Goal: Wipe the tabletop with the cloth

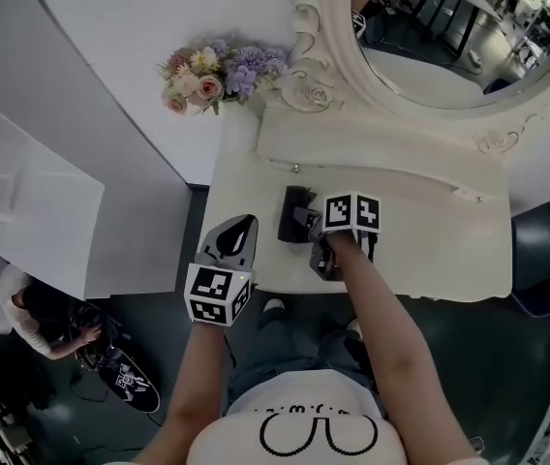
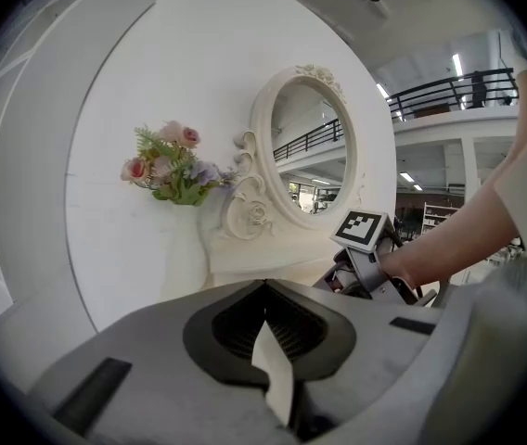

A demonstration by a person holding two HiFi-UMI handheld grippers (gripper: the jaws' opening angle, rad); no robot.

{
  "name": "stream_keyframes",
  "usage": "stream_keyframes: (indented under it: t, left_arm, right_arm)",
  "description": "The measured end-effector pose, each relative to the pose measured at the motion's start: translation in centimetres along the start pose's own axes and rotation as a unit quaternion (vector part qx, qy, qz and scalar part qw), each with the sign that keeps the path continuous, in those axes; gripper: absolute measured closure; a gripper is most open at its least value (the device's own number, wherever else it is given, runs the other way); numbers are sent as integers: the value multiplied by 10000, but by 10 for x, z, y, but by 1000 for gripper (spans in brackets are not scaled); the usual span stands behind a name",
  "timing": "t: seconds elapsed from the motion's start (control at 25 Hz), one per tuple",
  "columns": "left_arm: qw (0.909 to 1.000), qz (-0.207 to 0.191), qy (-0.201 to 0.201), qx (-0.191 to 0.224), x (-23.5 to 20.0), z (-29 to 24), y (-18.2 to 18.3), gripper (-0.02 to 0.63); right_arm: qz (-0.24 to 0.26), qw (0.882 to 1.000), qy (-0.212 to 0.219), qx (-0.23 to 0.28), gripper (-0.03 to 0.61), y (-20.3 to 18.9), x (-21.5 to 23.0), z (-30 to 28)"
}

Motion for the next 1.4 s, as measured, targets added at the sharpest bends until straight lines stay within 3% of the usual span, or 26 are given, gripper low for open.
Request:
stream_keyframes:
  t: [0.56, 0.72, 0.88, 0.96, 1.08, 1.16, 1.32, 1.4]
  left_arm:
    - [9985, -211, -499, -106, 144, -41, 21, 615]
    - [9979, -284, -578, -63, 179, -53, 27, 615]
    - [9964, -413, -729, 139, 216, -65, 47, 615]
    - [9954, -449, -806, 268, 234, -70, 57, 615]
    - [9937, -509, -884, 458, 256, -75, 73, 615]
    - [9925, -567, -921, 575, 269, -78, 81, 615]
    - [9905, -634, -974, 737, 293, -87, 92, 615]
    - [9900, -643, -1001, 752, 304, -90, 92, 615]
  right_arm:
    - [-356, 9974, 302, 545, 495, 3, 93, 148]
    - [-276, 9917, 548, 1128, 495, 11, 111, 209]
    - [296, 9770, 545, 2040, 495, 23, 116, 288]
    - [698, 9622, 447, 2595, 495, 29, 117, 330]
    - [1299, 9310, 118, 3409, 494, 30, 122, 389]
    - [1767, 9028, -210, 3917, 494, 26, 126, 425]
    - [2910, 8321, -1127, 4584, 494, 10, 146, 485]
    - [3191, 8082, -1604, 4684, 494, 2, 164, 511]
Point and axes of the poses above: the fingertips, and each gripper's own axes: z backward along the fingers, x to its right, y out of its top, the point moved 4 cm from there along z, backward along the fingers, and after that the axes turned 7 degrees about -z, right-handed, at the moved point
